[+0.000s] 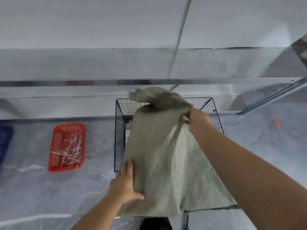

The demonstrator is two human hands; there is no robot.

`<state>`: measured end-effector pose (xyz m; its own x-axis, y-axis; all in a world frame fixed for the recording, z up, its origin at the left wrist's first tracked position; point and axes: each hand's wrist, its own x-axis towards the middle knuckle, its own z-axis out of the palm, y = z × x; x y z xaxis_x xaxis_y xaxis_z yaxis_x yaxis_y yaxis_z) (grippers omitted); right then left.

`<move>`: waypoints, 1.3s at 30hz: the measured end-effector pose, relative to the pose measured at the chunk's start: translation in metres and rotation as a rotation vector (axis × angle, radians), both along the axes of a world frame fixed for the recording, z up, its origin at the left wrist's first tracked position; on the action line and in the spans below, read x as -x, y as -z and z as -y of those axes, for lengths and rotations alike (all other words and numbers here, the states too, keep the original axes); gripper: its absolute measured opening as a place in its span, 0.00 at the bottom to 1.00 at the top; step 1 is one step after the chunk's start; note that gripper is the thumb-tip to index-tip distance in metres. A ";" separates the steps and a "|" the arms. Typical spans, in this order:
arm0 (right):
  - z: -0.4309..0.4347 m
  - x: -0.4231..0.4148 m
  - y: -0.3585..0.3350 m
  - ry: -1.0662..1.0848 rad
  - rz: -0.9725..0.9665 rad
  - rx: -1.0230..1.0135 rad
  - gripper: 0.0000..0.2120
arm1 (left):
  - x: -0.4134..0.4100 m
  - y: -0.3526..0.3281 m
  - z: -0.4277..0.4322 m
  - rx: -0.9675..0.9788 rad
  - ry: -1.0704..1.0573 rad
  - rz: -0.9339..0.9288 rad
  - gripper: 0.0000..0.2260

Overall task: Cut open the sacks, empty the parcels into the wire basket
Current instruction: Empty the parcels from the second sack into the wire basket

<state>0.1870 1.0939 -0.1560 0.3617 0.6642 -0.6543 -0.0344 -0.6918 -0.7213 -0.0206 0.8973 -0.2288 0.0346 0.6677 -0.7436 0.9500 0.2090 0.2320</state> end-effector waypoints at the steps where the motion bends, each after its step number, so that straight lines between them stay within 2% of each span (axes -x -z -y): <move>1: -0.011 -0.001 0.001 -0.114 0.010 -0.038 0.19 | -0.003 0.003 -0.006 -0.049 -0.045 0.004 0.57; 4: -0.019 -0.008 -0.004 -0.274 0.215 -0.062 0.17 | -0.013 0.003 -0.027 -0.186 -0.139 -0.040 0.48; 7: 0.012 -0.022 -0.012 -0.724 0.573 -0.210 0.14 | -0.024 -0.003 -0.041 -0.136 -0.098 -0.015 0.40; 9: 0.052 -0.034 -0.016 -0.996 0.671 -0.248 0.16 | -0.029 -0.006 -0.042 -0.071 -0.043 0.044 0.38; 10: 0.075 -0.041 -0.015 -1.131 0.698 -0.201 0.19 | -0.029 -0.006 -0.040 -0.040 -0.023 0.070 0.38; 12: 0.120 -0.051 -0.009 -1.412 0.754 0.017 0.27 | -0.027 -0.007 -0.034 0.005 0.017 0.100 0.42; 13: 0.143 -0.055 -0.004 -1.509 0.801 0.112 0.36 | -0.026 -0.006 -0.029 0.020 0.035 0.107 0.44; 15: 0.183 -0.056 0.013 -1.610 0.954 0.130 0.55 | -0.025 -0.007 -0.020 0.053 0.075 0.116 0.49; 16: 0.198 -0.057 0.028 -1.585 1.032 0.097 0.61 | -0.026 -0.008 -0.016 0.062 0.106 0.112 0.52; 17: 0.211 -0.061 0.046 -1.511 1.077 0.033 0.62 | -0.026 -0.009 -0.011 0.061 0.135 0.106 0.54; 18: 0.219 -0.065 0.061 -1.445 1.075 -0.025 0.58 | -0.027 -0.008 -0.007 0.055 0.151 0.100 0.55; 21: 0.223 -0.061 0.080 -1.181 1.037 -0.170 0.35 | -0.034 -0.004 0.008 -0.002 0.142 0.104 0.57; 23: 0.224 -0.050 0.081 -1.062 1.051 -0.189 0.22 | -0.041 -0.007 0.017 -0.052 0.179 0.107 0.54; 25: 0.220 -0.039 0.075 -0.994 1.043 -0.238 0.14 | -0.047 -0.010 0.025 -0.135 0.175 0.109 0.50; 28: 0.200 -0.031 0.056 -0.855 1.031 -0.352 0.07 | -0.053 -0.017 0.027 -0.283 0.122 0.115 0.40; 31: 0.161 -0.022 0.019 -0.718 0.982 -0.402 0.03 | -0.046 -0.032 0.012 -0.540 0.161 0.056 0.34; 33: 0.128 -0.015 -0.008 -0.750 0.978 -0.390 0.01 | -0.035 -0.046 -0.009 -0.671 0.125 0.056 0.31; 36: 0.084 0.001 -0.034 -0.764 0.940 -0.388 0.06 | -0.006 -0.061 -0.037 -0.856 0.197 0.027 0.18; 39: 0.051 0.011 -0.039 -0.718 0.864 -0.329 0.06 | 0.006 -0.067 -0.055 -0.846 0.346 -0.074 0.23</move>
<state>0.1763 1.0427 -0.1174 0.0750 0.9883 -0.1325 0.8775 -0.1286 -0.4620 -0.0263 0.9522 -0.1613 0.3055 0.9520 -0.0198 0.9466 -0.3014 0.1143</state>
